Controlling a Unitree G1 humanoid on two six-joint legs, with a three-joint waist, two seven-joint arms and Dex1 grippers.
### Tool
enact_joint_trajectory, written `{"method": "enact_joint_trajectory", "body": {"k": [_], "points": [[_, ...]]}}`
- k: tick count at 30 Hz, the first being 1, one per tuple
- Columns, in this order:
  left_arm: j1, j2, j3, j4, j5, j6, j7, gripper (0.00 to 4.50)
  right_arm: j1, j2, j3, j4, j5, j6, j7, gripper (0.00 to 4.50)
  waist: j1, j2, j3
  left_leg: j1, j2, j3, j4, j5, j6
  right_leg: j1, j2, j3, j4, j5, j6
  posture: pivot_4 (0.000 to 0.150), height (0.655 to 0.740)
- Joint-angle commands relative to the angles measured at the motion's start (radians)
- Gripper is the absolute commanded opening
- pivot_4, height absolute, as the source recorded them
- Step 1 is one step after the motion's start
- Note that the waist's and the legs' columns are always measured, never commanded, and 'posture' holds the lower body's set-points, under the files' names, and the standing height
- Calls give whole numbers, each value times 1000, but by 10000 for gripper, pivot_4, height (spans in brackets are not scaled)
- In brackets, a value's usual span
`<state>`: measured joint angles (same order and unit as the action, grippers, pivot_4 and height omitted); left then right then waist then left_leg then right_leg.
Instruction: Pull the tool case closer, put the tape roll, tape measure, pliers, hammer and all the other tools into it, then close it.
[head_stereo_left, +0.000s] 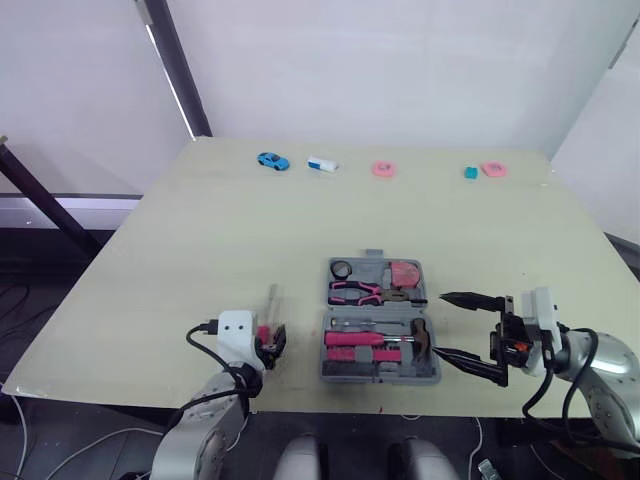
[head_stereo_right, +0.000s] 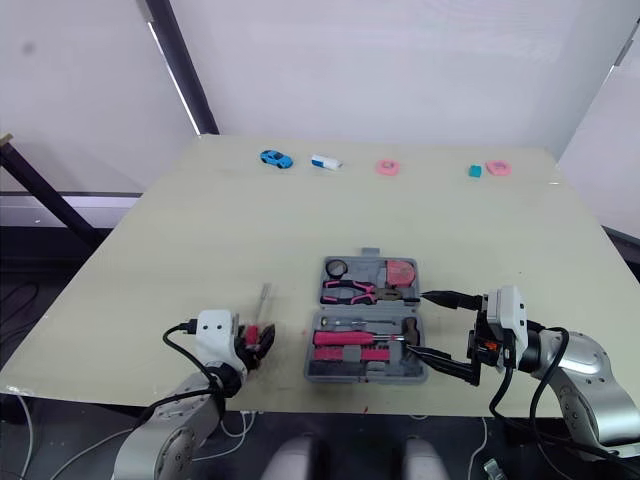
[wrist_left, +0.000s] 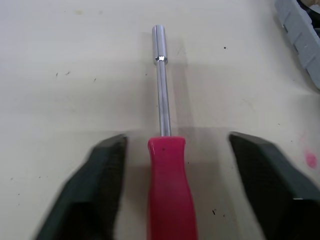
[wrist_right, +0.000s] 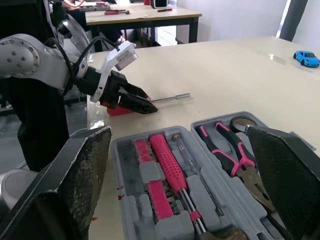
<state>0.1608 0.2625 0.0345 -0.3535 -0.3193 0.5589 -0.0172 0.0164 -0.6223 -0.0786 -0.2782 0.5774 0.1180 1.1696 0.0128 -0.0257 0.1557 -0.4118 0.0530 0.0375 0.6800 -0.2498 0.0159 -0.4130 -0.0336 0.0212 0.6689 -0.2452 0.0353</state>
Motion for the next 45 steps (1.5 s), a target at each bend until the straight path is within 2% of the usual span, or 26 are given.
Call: {"method": "enact_joint_trajectory", "body": {"k": [1,3,14,20,22,27,30,32,40,45], "points": [[4,-12,11,20,21,-12,-15,12682,-6,-1,-11,-26,6,-19,1,45000,0,0,0,0,0,0,0,0,0,0,0,0,0,0,0,1500,7400],[9,-18,13,22,28,-15,-19,4629,-5,0,-11,-27,4,-20,0,45000,0,2,-1,0,0,0,0,0,0,0,0,0,0,0,0,1500,7400],[21,-17,30,-3,50,-3,-42,4688,-10,8,-7,-24,0,-23,-2,45000,-1,4,-2,0,0,0,0,0,0,0,0,0,0,0,0,1500,7400],[-35,51,37,-40,44,75,-101,4688,-14,15,-1,-17,-2,-25,1,45000,-3,4,-2,0,0,0,0,0,0,0,1,0,0,0,0,1500,7400],[-70,91,27,-59,30,101,-153,4688,-15,17,1,-15,1,-25,5,45000,-2,4,-2,0,1,-1,0,0,0,0,1,-1,0,0,0,1500,7400],[-169,344,-2,-86,-20,113,-449,4688,-30,13,-22,11,20,-23,23,45000,-1,3,-1,-1,1,-2,0,0,0,0,1,-2,-1,0,0,1500,7400],[-229,430,-21,-62,-56,111,-588,4688,-27,3,-34,21,19,-29,35,45000,-1,4,-1,-1,1,-1,-2,0,0,0,1,-2,-3,0,0,1500,7400],[-284,491,-73,-40,-37,76,-691,4688,-18,-4,-43,26,18,-34,43,45000,1,4,-1,-1,1,-1,-4,0,0,0,1,-2,-5,0,0,1500,7400],[-475,595,-278,-29,-45,51,-1033,4688,26,-23,-85,35,21,-59,63,45000,0,4,-1,-1,1,0,-7,0,0,0,1,-2,-7,1,1,1500,7400],[-581,599,-425,-20,31,40,-1148,4688,75,-70,-131,40,40,-57,117,45000,1,4,-1,0,1,0,-8,0,0,0,2,-1,-7,1,2,1500,7400]]}}
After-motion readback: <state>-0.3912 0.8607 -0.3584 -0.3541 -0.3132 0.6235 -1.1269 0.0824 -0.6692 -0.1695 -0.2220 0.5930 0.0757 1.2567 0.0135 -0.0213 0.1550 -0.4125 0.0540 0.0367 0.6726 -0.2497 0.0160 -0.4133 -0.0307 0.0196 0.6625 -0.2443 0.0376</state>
